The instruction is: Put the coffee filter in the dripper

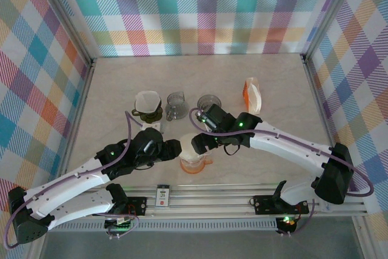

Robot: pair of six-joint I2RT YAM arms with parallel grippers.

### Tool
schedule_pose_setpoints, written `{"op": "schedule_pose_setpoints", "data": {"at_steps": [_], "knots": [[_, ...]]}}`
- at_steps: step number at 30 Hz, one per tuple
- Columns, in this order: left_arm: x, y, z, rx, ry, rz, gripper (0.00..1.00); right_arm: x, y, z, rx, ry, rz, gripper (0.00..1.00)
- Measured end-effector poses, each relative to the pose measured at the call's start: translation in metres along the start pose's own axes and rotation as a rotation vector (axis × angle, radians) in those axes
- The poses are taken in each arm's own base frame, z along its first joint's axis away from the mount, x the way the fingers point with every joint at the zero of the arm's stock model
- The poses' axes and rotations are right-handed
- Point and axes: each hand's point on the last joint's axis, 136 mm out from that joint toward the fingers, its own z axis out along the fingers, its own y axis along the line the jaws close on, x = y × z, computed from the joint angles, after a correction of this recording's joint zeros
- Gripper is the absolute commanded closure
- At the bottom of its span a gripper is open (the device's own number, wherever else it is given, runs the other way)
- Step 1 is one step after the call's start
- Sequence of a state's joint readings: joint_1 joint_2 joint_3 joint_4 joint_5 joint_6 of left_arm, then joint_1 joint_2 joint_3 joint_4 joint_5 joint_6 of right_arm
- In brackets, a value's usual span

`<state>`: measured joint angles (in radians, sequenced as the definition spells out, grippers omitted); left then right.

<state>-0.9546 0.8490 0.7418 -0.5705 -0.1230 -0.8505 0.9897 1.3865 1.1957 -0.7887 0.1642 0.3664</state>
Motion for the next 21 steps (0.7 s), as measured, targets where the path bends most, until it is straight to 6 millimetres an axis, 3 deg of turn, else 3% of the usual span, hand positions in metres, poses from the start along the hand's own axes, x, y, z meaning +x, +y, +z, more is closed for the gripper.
{"op": "schedule_pose_setpoints", "data": {"at_steps": [5,21], "knots": [[0.0,0.0,0.0,-0.002,0.0,-0.002,0.44,0.002,-0.001,-0.001,0.002,0.005,0.007,0.07],[-0.021,-0.002,-0.028,0.055,-0.125,-0.044,0.08,-0.018,-0.005,-0.053,-0.046,-0.223,0.035,0.01]]}}
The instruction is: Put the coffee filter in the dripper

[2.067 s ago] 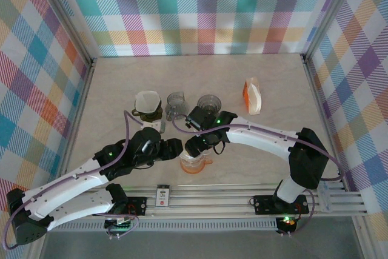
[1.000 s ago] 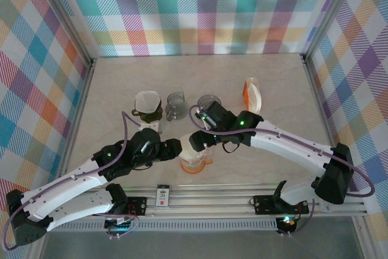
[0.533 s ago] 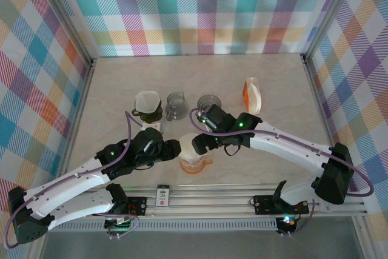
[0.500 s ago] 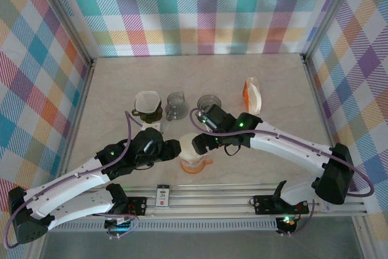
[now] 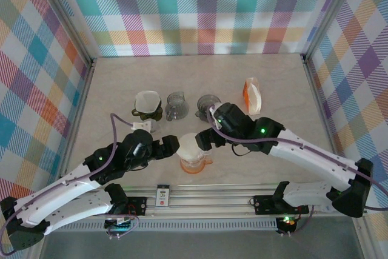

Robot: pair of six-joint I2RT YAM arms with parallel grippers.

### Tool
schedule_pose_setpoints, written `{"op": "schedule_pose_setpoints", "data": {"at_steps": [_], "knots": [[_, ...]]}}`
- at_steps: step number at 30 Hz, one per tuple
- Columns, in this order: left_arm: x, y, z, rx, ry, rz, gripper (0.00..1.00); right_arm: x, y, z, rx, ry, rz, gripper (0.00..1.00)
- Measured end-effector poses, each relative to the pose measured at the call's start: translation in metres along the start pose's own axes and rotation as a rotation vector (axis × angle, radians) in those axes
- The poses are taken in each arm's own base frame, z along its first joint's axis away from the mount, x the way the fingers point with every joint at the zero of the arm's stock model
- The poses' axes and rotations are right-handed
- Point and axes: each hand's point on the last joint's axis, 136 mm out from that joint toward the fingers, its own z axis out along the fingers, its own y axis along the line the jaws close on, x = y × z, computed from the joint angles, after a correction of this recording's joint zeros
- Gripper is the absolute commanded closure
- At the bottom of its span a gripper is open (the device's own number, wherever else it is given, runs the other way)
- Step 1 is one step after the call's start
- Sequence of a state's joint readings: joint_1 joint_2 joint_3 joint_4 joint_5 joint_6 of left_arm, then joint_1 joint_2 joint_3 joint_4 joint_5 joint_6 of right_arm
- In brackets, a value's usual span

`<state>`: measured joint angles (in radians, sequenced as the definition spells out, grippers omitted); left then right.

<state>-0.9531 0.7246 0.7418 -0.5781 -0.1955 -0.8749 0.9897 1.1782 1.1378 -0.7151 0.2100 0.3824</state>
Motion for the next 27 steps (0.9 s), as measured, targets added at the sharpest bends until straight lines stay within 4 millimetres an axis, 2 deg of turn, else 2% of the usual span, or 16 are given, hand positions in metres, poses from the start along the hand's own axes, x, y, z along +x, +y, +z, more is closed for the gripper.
{"op": "schedule_pose_setpoints", "data": {"at_steps": [3,11,16,23,27], "knots": [[-0.004,0.001,-0.005,0.002,-0.024,-0.008,0.0,0.004,-0.008,-0.003,0.029,-0.016,0.004,0.01],[-0.002,0.017,-0.009,-0.032,-0.045,-0.026,0.0,0.002,-0.024,0.001,0.08,-0.02,0.03,0.01],[-0.003,0.023,-0.011,-0.049,-0.055,-0.032,0.0,0.003,-0.045,0.007,0.118,-0.017,0.081,0.01],[0.0,0.035,-0.013,-0.067,-0.071,-0.048,0.0,0.024,-0.084,0.014,0.152,0.02,0.205,0.02],[0.005,0.044,-0.012,-0.083,-0.07,-0.051,0.0,0.037,-0.091,0.021,0.126,0.06,0.248,0.07]]}}
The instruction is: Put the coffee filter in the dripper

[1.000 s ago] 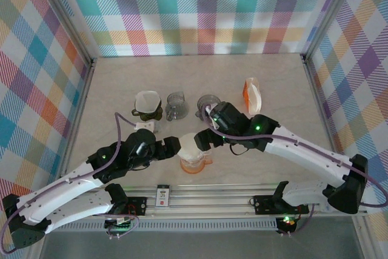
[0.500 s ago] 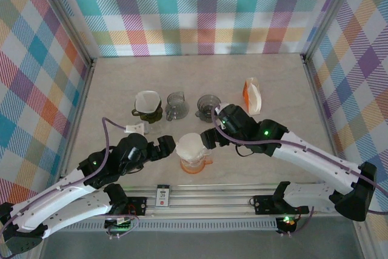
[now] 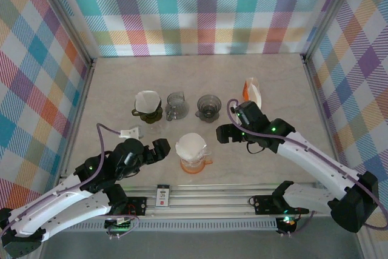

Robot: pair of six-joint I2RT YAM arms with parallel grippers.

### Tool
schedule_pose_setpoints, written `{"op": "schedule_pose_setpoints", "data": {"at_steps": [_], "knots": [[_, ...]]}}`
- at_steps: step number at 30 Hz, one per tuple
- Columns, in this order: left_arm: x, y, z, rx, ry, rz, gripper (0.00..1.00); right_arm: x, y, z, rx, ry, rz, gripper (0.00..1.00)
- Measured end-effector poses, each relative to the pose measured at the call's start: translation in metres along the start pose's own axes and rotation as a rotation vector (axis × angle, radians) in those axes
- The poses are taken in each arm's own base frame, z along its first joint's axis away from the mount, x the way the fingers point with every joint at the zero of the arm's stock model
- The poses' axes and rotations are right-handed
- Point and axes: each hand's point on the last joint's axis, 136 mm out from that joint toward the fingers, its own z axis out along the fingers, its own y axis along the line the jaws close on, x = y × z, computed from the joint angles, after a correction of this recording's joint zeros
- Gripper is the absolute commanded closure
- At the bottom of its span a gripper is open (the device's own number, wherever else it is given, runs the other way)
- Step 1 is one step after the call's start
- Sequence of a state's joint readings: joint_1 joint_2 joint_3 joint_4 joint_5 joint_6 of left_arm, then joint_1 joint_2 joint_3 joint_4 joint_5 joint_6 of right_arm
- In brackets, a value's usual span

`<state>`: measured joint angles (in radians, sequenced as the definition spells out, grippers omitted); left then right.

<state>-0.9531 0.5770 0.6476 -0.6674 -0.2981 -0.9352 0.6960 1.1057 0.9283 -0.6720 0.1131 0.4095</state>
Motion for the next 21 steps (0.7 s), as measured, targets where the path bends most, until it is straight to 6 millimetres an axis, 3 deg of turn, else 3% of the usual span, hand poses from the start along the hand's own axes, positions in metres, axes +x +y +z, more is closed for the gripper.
{"op": "schedule_pose_setpoints", "data": {"at_steps": [5,8,16,21], "knots": [[0.004,0.006,0.002,-0.02,0.007,-0.01,0.0,-0.001,0.004,0.021,-0.065,0.065,0.015,0.11],[0.007,0.011,0.005,-0.033,0.015,-0.012,0.0,-0.013,0.013,0.036,-0.099,0.092,-0.005,0.13],[0.016,0.021,0.011,-0.06,0.032,-0.02,0.0,-0.103,0.07,0.075,-0.245,0.036,-0.111,0.21],[0.015,0.021,0.009,-0.052,0.028,-0.023,0.0,-0.144,0.09,0.12,-0.275,0.034,-0.171,0.26]]}}
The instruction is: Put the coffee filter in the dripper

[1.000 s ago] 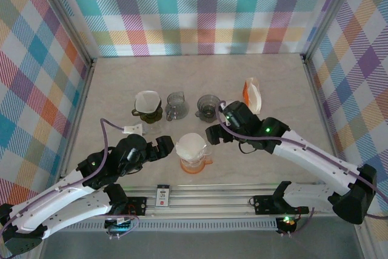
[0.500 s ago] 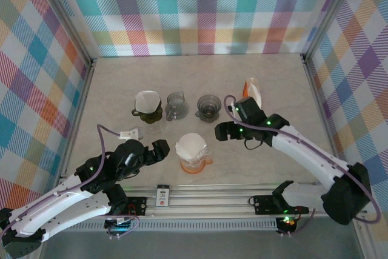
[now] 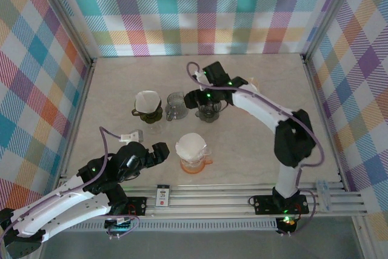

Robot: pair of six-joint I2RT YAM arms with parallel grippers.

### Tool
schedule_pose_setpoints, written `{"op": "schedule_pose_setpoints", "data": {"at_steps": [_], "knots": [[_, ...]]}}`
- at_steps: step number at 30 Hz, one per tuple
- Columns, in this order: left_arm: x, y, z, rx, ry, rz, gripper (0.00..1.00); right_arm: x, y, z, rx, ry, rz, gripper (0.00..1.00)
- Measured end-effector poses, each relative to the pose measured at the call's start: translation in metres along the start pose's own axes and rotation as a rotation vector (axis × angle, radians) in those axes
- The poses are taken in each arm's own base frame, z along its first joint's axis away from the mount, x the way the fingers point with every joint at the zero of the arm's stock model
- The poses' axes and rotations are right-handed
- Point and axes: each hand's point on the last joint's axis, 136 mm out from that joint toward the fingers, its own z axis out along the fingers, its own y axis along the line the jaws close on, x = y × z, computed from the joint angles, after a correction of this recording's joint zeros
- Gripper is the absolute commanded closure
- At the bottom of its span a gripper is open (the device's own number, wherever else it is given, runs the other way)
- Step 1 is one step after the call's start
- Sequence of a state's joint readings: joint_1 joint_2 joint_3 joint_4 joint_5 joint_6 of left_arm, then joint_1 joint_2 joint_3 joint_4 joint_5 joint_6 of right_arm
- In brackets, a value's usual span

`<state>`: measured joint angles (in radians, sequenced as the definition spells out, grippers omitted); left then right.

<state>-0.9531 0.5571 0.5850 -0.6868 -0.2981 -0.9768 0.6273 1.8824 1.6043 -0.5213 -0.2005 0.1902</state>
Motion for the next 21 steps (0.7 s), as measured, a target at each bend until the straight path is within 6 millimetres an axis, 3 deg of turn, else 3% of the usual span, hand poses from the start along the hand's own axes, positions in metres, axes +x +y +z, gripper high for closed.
{"op": "schedule_pose_setpoints", "data": {"at_steps": [5,10,14,21], "knots": [[0.002,0.005,-0.001,0.003,-0.001,-0.001,0.0,-0.029,-0.008,0.045,0.001,0.011,-0.036,0.3],[0.004,0.009,-0.002,-0.003,-0.002,0.0,0.0,-0.045,-0.019,0.075,0.014,0.023,-0.053,0.36],[0.003,0.009,-0.003,0.004,-0.006,-0.002,0.0,-0.05,-0.024,0.087,0.027,0.03,-0.059,0.41],[0.002,0.01,-0.003,0.0,-0.012,-0.001,0.0,-0.038,-0.028,0.095,0.033,0.078,-0.045,0.46]]}}
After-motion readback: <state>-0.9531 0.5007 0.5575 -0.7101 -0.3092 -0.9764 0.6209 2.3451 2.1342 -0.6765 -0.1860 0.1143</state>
